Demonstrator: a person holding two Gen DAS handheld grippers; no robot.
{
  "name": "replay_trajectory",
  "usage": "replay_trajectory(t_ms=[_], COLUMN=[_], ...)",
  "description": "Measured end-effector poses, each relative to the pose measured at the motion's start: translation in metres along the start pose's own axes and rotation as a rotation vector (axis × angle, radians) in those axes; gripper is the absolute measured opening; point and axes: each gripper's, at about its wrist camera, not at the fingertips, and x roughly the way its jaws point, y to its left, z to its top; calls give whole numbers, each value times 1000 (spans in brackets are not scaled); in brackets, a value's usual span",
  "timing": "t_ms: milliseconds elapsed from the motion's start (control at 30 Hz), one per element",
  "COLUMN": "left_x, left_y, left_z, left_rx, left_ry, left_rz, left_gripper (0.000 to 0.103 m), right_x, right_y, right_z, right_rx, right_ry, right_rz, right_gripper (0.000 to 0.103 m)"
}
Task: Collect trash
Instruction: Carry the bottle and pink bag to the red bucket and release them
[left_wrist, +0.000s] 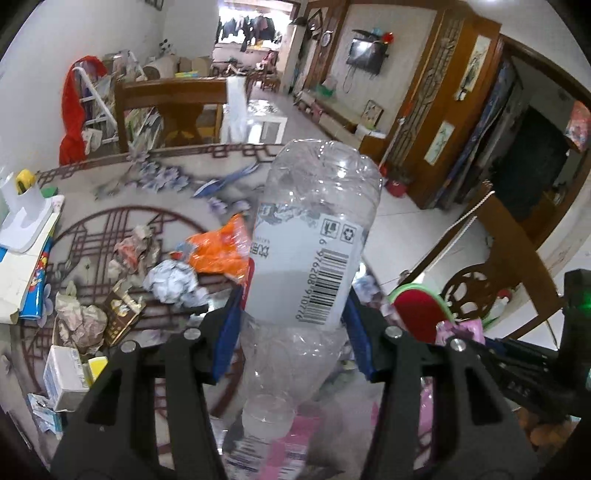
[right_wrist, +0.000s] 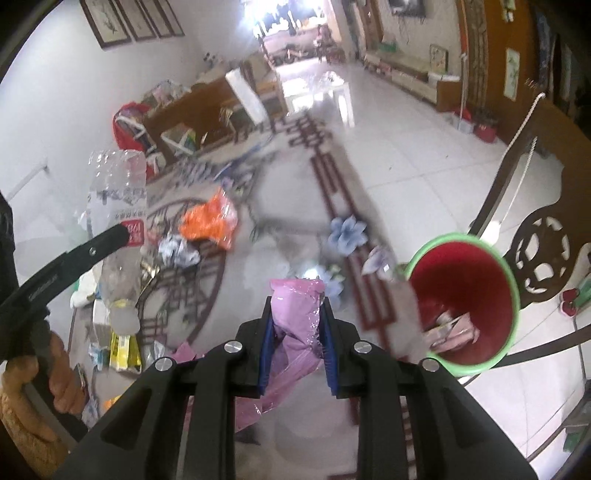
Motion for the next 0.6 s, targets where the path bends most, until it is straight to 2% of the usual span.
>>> replay_trajectory(t_ms=[267,600], left_x=[-2,29], left_y=[-42,-103], left_z=[8,5], left_rx=[63,146], left_ry=[-11,49], left_rz=[-68,-189], left_gripper=[50,50], right_x=[-22,-48], right_y=[-39,-107], right_z=[10,19], right_rx=[61,152], right_ry=[-76,-149], right_rz=[-60,-195], right_gripper=[22,22])
